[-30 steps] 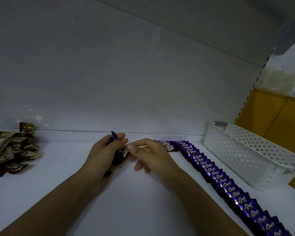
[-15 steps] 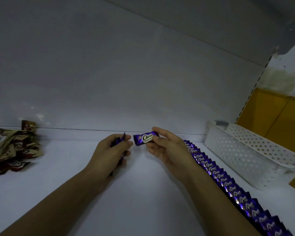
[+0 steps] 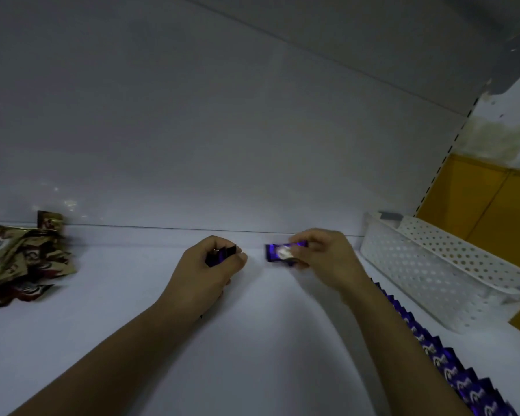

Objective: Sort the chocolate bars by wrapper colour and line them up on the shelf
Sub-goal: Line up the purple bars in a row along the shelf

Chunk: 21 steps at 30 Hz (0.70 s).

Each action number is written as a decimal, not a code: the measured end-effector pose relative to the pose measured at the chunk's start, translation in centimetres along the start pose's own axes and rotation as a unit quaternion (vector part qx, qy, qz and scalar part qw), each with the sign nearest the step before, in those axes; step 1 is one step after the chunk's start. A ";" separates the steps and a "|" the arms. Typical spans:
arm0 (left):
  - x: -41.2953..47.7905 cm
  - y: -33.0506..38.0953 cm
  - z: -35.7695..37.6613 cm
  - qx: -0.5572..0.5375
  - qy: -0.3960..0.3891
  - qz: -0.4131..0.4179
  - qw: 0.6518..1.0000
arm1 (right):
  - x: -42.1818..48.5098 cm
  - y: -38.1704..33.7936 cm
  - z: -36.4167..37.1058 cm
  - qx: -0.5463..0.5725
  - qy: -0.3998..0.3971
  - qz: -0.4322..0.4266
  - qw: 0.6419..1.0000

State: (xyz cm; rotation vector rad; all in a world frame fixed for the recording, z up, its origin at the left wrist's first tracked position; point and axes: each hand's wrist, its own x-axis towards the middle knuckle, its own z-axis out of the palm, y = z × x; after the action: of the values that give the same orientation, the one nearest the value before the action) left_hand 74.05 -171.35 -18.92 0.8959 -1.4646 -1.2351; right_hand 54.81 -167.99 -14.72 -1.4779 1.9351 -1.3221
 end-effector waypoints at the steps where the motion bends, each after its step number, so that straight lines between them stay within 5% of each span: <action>1: 0.0 -0.1 -0.1 0.003 0.002 0.000 1.000 | 0.3 0.6 -0.8 -0.116 0.020 -0.001 0.993; 4: 0.0 -0.2 -0.1 0.016 0.009 0.005 1.000 | 0.5 2.3 -1.6 -0.328 -0.010 0.025 0.944; 11: -0.2 0.0 0.3 0.030 0.011 0.015 0.999 | 1.6 2.9 -1.7 -0.527 0.071 -0.061 0.845; 21: -0.3 0.0 0.3 0.024 0.010 0.000 1.000 | 2.5 3.6 -0.1 -0.512 0.069 -0.121 0.848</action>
State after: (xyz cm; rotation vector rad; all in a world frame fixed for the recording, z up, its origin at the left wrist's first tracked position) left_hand 73.85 -171.06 -19.02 0.9381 -1.4837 -1.1914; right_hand 51.81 -170.14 -17.15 -2.1611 2.8251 -0.3828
